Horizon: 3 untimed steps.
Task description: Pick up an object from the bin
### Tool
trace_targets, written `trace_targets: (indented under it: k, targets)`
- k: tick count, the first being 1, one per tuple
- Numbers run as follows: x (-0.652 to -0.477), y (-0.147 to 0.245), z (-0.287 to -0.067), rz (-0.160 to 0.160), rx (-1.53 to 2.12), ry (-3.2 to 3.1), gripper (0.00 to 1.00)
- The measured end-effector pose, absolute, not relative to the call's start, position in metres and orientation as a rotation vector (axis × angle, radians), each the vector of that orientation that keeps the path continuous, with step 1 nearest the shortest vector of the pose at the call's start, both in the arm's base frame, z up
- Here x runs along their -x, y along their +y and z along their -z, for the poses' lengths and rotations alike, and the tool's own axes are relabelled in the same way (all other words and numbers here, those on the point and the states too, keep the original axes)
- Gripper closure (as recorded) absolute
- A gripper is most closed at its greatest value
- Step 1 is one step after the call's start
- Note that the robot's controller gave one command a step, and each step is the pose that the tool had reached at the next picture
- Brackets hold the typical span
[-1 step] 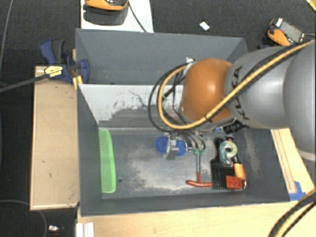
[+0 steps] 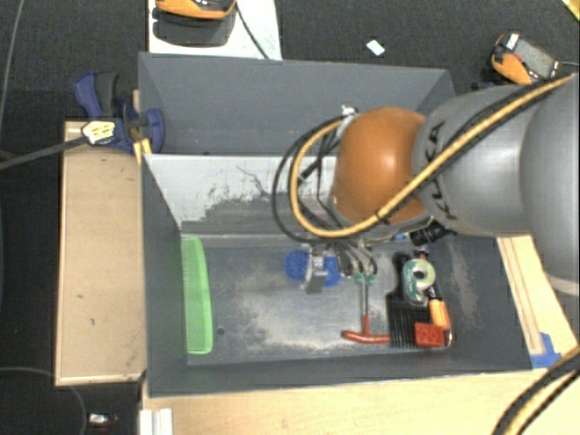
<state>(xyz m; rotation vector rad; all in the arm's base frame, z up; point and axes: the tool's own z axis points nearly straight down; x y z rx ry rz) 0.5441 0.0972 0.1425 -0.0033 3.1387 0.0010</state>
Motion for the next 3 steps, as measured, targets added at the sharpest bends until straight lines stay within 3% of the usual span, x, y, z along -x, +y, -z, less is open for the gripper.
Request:
trace_targets:
  k: [1, 2, 3]
  targets:
    - [-0.595, 0.012, -0.138, 0.001, 0.167, 3.126, 0.0]
    - [-0.578, 0.007, -0.107, -0.006, -0.143, 3.137, 0.0]
    - [-0.587, 0.029, -0.119, 0.0, -0.249, 3.115, 0.0]
